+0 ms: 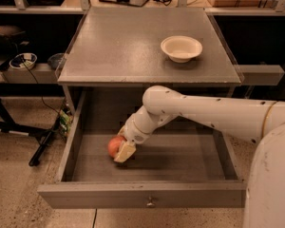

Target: Pick apple from top drawer and place on counter

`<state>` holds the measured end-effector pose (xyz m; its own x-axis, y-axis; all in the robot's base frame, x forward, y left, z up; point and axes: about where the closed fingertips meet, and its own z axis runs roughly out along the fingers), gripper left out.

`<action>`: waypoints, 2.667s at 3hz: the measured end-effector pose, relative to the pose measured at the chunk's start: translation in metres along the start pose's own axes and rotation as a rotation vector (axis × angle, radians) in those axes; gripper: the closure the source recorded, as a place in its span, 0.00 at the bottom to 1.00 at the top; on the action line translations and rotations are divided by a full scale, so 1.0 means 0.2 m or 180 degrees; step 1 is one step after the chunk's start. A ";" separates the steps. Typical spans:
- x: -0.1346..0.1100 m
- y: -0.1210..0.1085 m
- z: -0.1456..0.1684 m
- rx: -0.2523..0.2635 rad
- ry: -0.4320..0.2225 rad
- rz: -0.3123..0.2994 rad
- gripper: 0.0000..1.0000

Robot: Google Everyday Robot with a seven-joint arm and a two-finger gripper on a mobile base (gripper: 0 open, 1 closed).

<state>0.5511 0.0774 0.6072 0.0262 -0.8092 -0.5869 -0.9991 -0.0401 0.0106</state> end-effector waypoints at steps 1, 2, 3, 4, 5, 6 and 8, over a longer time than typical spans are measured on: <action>0.00 0.00 0.00 0.0000 0.0000 0.0000 1.00; -0.01 0.01 0.00 -0.0040 -0.0030 -0.0035 1.00; -0.06 0.01 -0.03 -0.0060 -0.0114 -0.0133 1.00; -0.14 0.04 -0.10 -0.0083 -0.0277 -0.0295 1.00; -0.21 0.07 -0.20 -0.0002 -0.0370 -0.0422 1.00; -0.30 0.12 -0.33 0.0132 -0.0416 -0.0538 1.00; -0.45 0.15 -0.53 0.0455 -0.0432 -0.0668 1.00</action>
Offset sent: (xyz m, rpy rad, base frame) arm -0.0005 0.0033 0.0046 0.0227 0.0042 0.0314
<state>0.5222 0.0876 0.7455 0.2380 -0.7058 -0.6672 -0.9670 -0.1076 -0.2311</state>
